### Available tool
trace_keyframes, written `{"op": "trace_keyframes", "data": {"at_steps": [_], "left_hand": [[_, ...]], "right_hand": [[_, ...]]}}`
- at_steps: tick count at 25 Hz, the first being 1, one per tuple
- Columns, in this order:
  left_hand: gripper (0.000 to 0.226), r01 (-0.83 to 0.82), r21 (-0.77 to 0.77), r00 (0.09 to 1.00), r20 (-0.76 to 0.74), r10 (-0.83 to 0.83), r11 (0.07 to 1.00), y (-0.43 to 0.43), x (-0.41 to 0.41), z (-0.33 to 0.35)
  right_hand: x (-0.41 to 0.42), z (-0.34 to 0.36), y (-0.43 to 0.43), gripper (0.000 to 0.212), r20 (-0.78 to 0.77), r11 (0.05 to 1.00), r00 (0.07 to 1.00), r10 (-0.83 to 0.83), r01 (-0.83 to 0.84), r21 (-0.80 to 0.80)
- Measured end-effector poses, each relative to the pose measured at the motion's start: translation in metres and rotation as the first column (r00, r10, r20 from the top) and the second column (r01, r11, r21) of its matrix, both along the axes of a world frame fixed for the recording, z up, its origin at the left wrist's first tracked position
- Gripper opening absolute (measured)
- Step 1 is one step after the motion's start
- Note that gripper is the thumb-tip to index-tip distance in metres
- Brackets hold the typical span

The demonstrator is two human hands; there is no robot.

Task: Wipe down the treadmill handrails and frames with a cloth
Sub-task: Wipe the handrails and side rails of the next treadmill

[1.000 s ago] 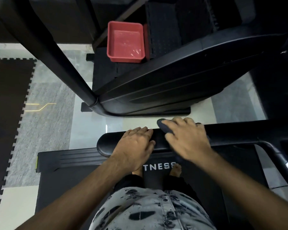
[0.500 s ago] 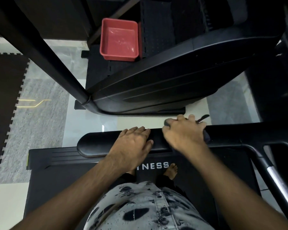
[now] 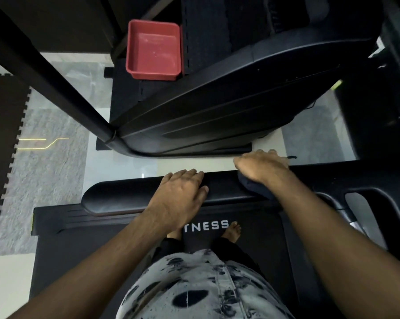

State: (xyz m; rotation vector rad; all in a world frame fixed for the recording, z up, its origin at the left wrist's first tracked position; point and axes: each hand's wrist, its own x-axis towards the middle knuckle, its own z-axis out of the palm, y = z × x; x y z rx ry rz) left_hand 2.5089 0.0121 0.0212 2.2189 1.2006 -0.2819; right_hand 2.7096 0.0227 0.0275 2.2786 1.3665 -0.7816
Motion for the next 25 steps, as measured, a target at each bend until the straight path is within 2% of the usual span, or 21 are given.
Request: {"op": "trace_keyframes", "data": {"at_steps": [1, 2, 3, 4, 5, 6, 7, 8, 10, 12, 13, 14, 15, 17, 18, 19, 20, 22, 23, 25], "left_hand": [[0.054, 0.000, 0.001, 1.000, 0.006, 0.000, 1.000, 0.000, 0.003, -0.001], [0.054, -0.004, 0.004, 1.000, 0.010, 0.004, 1.000, 0.000, 0.006, -0.001], [0.054, -0.005, 0.003, 1.000, 0.012, 0.005, 1.000, 0.001, 0.009, -0.003], [0.054, -0.007, 0.005, 1.000, 0.015, 0.007, 1.000, 0.001, 0.013, -0.005], [0.054, -0.014, 0.009, 1.000, 0.018, 0.014, 1.000, 0.001, 0.016, -0.006], [0.054, -0.016, 0.007, 1.000, 0.016, 0.016, 1.000, 0.000, 0.021, -0.006], [0.054, -0.013, 0.002, 1.000, 0.011, 0.013, 1.000, -0.002, 0.024, -0.005], [0.054, -0.008, 0.005, 1.000, 0.008, 0.008, 1.000, -0.004, 0.027, -0.004], [0.055, -0.004, 0.022, 1.000, 0.004, 0.004, 1.000, -0.006, 0.032, -0.003], [0.054, -0.003, 0.030, 1.000, 0.007, 0.003, 1.000, -0.005, 0.035, -0.007], [0.054, -0.007, 0.028, 1.000, 0.014, 0.007, 1.000, -0.004, 0.037, -0.008], [0.055, -0.004, 0.016, 1.000, 0.015, 0.003, 1.000, -0.004, 0.039, -0.008], [0.055, 0.004, 0.008, 1.000, 0.013, -0.004, 1.000, -0.006, 0.042, -0.008], [0.056, 0.018, 0.016, 1.000, 0.016, -0.019, 1.000, -0.007, 0.049, -0.007], [0.056, 0.023, 0.018, 0.999, 0.021, -0.024, 1.000, -0.007, 0.052, -0.008], [0.055, 0.029, 0.019, 0.999, 0.025, -0.029, 0.999, -0.007, 0.056, -0.011], [0.055, 0.031, 0.026, 0.999, 0.035, -0.032, 0.999, -0.005, 0.059, -0.013], [0.055, 0.042, 0.026, 0.998, 0.045, -0.043, 0.999, -0.006, 0.064, -0.013], [0.055, 0.042, 0.026, 0.998, 0.048, -0.043, 0.999, -0.006, 0.066, -0.013], [0.054, 0.036, 0.035, 0.998, 0.055, -0.037, 0.999, -0.008, 0.069, -0.013]], "right_hand": [[-0.001, -0.002, -0.010, 0.050, 0.054, 0.997, 0.997, 0.056, -0.059, 0.046], [-0.015, -0.004, -0.029, 0.050, 0.129, 0.971, 0.978, 0.167, -0.185, 0.149], [-0.026, -0.005, -0.046, 0.050, 0.140, 0.935, 0.962, 0.233, -0.261, 0.238], [-0.022, -0.004, -0.048, 0.050, 0.099, 0.923, 0.952, 0.291, -0.306, 0.234], [0.000, -0.008, -0.034, 0.049, 0.044, 0.929, 0.959, 0.280, -0.282, 0.241], [0.019, -0.006, -0.017, 0.048, 0.006, 0.977, 0.989, 0.150, -0.149, 0.150], [0.026, -0.002, -0.008, 0.047, 0.012, 0.998, 0.999, 0.033, -0.034, 0.045], [0.027, -0.002, -0.010, 0.048, 0.056, 1.000, 0.998, 0.009, -0.011, 0.024], [0.000, -0.006, -0.044, 0.050, 0.149, 0.953, 0.969, 0.198, -0.226, 0.203], [0.006, -0.006, -0.047, 0.050, 0.044, 0.924, 0.954, 0.297, -0.298, 0.241], [0.030, -0.009, -0.026, 0.048, -0.003, 0.956, 0.979, 0.202, -0.197, 0.217], [0.042, -0.004, -0.013, 0.048, -0.010, 0.994, 0.998, 0.067, -0.066, 0.085], [0.045, -0.003, -0.011, 0.049, 0.046, 1.000, 0.999, -0.008, 0.008, 0.013], [0.027, -0.006, -0.040, 0.051, 0.188, 0.981, 0.973, 0.131, -0.155, 0.119], [0.014, -0.005, -0.055, 0.052, 0.179, 0.952, 0.966, 0.187, -0.224, 0.211], [0.017, -0.005, -0.058, 0.052, 0.133, 0.935, 0.961, 0.244, -0.270, 0.229], [0.036, -0.008, -0.043, 0.050, 0.072, 0.937, 0.971, 0.227, -0.238, 0.254], [0.060, 0.001, -0.020, 0.049, 0.050, 0.997, 0.998, -0.025, 0.021, 0.076], [0.060, 0.000, -0.024, 0.050, 0.110, 0.997, 0.993, -0.043, 0.036, 0.066], [0.031, -0.004, -0.060, 0.053, 0.218, 0.960, 0.969, 0.117, -0.167, 0.226]]}}
